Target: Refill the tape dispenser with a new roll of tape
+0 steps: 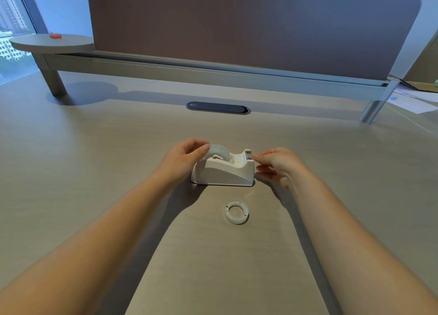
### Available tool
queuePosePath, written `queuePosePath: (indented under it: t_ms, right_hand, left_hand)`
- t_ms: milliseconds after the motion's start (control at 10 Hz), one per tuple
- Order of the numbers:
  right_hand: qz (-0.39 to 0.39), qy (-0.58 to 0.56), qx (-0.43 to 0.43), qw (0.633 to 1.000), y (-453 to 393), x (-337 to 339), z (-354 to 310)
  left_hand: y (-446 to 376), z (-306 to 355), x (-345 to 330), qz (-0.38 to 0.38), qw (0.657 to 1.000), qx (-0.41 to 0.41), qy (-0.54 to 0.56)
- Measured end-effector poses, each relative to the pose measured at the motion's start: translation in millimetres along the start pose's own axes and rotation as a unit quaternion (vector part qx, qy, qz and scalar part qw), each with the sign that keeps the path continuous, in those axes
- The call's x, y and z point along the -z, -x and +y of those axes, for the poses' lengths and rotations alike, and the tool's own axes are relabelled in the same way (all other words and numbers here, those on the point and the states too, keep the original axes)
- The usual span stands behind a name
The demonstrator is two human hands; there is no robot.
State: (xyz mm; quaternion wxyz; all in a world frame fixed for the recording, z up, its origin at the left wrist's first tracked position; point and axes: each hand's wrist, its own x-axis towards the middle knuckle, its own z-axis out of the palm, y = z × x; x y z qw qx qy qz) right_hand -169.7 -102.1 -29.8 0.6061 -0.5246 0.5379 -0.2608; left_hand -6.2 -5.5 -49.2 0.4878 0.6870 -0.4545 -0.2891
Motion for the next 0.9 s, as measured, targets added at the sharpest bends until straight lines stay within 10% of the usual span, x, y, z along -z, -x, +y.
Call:
queuePosePath:
  t_ms: [500, 700, 900]
  right_hand:
    - [0.016, -0.019, 0.013, 1.0, -8.1, -2.2, 23.4]
    - [0.15, 0.116, 0.191, 0.963, 40.0, 11.8, 11.1]
    - [-0.059, 0.102, 0.259, 0.959, 188.4, 29.9, 46.8]
  left_hand:
    - [1.6, 0.5, -7.8, 0.015, 1.0, 0.011, -0.007]
    - [29.7, 26.7, 5.5, 0.059, 0.997, -0.012, -0.057]
    - [163.4, 40.5, 26.7, -0.101, 0.989, -0.065, 0.089]
